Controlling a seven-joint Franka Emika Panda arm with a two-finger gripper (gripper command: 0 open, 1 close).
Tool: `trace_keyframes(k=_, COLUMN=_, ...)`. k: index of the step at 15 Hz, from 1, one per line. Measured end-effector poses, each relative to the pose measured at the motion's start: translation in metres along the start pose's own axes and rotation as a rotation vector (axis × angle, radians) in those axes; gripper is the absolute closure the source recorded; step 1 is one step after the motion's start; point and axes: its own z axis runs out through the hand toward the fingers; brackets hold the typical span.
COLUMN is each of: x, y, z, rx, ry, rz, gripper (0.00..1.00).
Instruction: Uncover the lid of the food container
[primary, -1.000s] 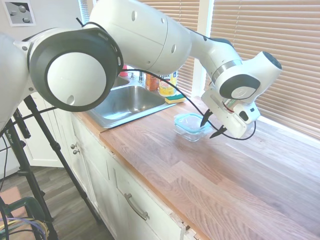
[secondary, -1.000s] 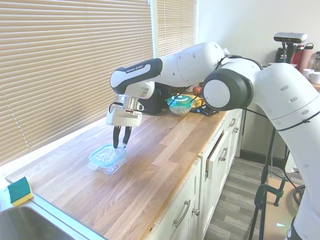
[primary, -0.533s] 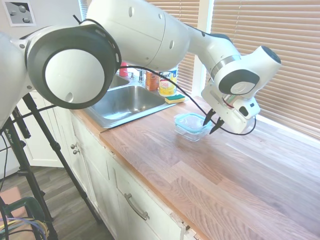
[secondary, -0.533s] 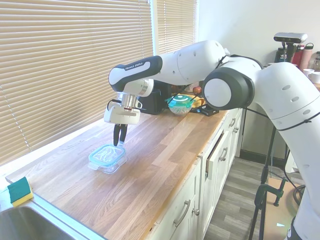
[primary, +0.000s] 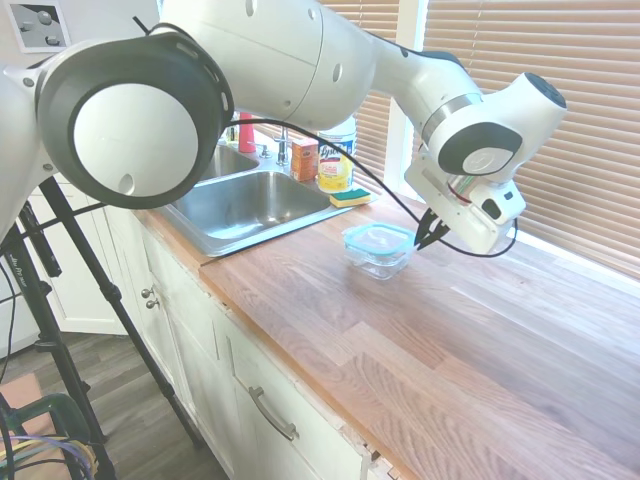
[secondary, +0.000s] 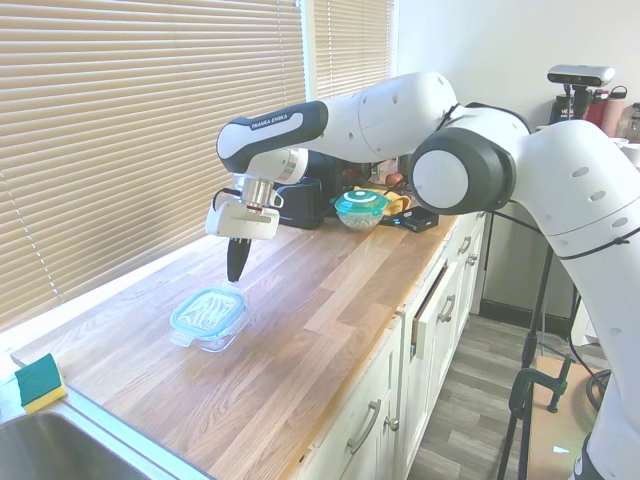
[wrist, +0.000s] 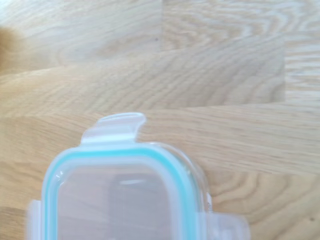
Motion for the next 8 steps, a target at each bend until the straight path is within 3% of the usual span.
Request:
trace_keyframes(k=3, x=0.000, y=0.001, z=0.000, rx=0.000, ry=0.000, rz=-0.002, gripper=1.00)
trace_keyframes(k=4, x=0.001, y=0.001, z=0.000, rx=0.000, ry=0.000, rz=-0.002, gripper=0.00)
trace_keyframes(k=8, x=0.010, y=0.016, z=-0.003, rx=0.027, ry=-0.012, rz=0.031, gripper=0.00)
